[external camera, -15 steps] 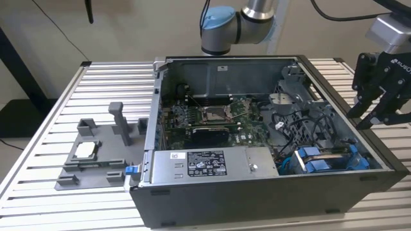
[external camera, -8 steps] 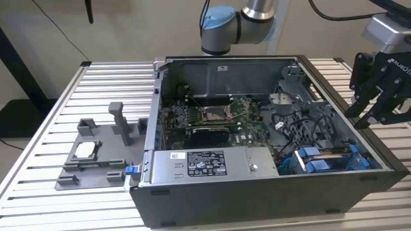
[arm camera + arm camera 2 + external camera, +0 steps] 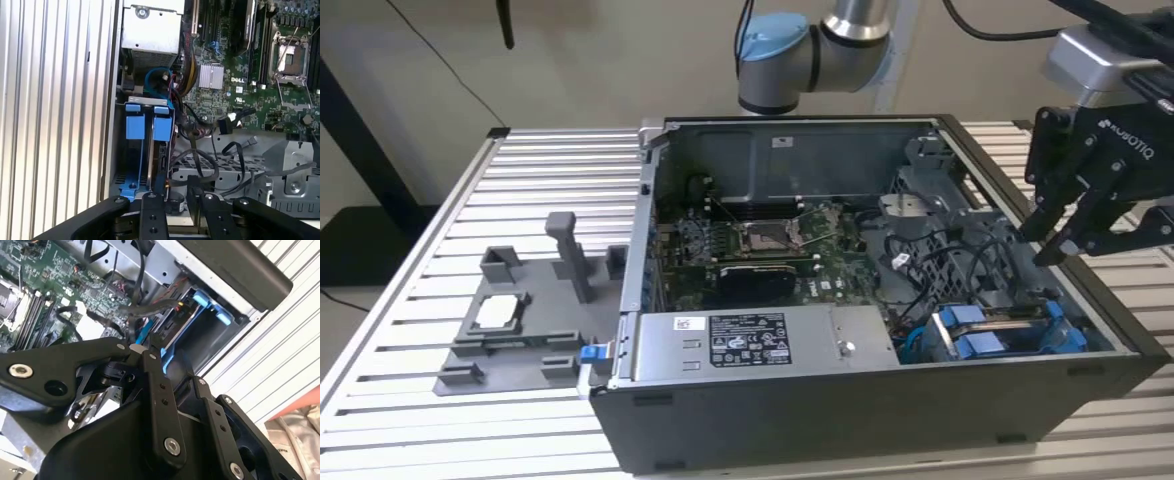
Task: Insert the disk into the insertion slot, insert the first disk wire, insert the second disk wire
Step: 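Insert the second disk wire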
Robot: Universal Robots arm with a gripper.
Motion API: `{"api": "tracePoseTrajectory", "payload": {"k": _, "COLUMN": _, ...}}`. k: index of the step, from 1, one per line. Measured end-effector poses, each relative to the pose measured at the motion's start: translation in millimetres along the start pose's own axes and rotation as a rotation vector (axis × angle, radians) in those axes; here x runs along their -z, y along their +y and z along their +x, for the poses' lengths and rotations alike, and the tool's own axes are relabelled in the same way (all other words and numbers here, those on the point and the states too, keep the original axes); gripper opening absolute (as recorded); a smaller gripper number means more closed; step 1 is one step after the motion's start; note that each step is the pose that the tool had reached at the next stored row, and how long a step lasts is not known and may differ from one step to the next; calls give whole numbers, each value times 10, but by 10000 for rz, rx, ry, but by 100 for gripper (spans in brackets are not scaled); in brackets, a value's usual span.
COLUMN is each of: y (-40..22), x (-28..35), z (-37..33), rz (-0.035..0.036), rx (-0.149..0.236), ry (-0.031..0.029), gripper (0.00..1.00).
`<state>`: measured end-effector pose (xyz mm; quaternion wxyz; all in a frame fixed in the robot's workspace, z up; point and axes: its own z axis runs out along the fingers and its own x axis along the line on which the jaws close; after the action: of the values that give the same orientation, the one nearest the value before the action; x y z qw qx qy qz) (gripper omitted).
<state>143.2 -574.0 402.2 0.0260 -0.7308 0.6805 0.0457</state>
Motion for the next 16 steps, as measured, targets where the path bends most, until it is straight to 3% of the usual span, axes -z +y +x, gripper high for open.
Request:
{"api": "tracePoseTrajectory", "payload": {"k": 8, "y": 203, "x": -21, "z": -195, "rz": 0, "rx": -1, "ry": 0, "gripper": 33}}
{"api": "tracePoseTrajectory", "payload": {"k": 16, "y": 229, "x": -24, "z": -217, "rz": -1, "rx": 1, "ry": 0, "gripper": 33}}
